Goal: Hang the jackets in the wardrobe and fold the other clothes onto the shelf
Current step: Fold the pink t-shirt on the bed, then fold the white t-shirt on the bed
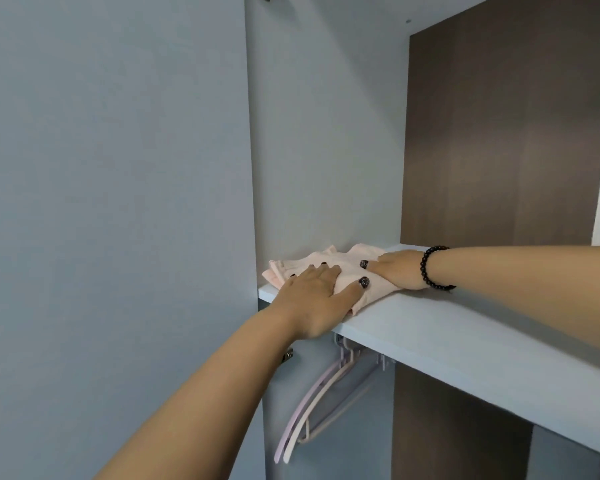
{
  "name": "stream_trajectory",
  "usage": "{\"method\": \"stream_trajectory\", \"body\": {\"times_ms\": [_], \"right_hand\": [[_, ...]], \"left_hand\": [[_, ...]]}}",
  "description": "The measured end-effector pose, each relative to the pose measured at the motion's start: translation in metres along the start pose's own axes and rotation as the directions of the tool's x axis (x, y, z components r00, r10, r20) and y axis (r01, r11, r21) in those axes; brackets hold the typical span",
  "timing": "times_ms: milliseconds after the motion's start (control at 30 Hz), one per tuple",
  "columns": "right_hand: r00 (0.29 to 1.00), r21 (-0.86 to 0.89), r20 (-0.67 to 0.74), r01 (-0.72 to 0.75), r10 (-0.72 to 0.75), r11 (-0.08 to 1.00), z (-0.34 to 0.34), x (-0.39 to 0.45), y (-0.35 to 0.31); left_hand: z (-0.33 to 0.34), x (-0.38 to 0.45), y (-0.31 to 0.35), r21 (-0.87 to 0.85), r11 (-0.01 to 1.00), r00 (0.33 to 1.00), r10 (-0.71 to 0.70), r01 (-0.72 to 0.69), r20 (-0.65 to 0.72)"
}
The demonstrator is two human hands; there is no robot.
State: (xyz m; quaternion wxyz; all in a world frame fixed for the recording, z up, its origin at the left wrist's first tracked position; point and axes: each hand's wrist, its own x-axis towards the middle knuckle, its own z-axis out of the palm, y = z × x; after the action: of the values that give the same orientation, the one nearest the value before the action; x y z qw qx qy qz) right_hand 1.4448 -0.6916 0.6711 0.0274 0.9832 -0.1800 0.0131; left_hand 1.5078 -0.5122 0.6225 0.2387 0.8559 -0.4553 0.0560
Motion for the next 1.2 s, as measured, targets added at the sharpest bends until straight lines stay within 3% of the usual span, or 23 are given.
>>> {"method": "stream_trajectory", "body": {"times_ms": [100,233,500,900,1200], "right_hand": [[0.989,0.065,-0.147,0.022,-0.012,0.998,-0.014,-0.025,-0.009],[0.972,0.119,-0.227,0.085,-0.056,0.989,-0.026,-0.078,-0.039],[0.882,0.300,-0.449,0.300,-0.143,0.906,0.001,-0.179,-0.143],[0.941,0.455,-0.328,0.240,-0.089,0.858,0.095,-0.296,-0.306],[0.928,0.538,-0.347,0.317,-0.138,0.781,0.128,-0.353,-0.365]], "left_hand": [[-0.004,-0.027,-0.012,-0.108,0.994,0.997,0.015,-0.024,-0.081],[-0.017,-0.082,-0.031,-0.093,0.994,0.983,0.032,-0.049,-0.180],[-0.061,-0.205,-0.088,-0.086,0.996,0.985,0.011,-0.026,-0.173],[-0.100,-0.398,-0.137,-0.005,0.999,0.999,-0.051,0.051,-0.005],[-0.108,-0.515,-0.141,-0.031,0.988,0.986,-0.152,0.150,-0.067]]}}
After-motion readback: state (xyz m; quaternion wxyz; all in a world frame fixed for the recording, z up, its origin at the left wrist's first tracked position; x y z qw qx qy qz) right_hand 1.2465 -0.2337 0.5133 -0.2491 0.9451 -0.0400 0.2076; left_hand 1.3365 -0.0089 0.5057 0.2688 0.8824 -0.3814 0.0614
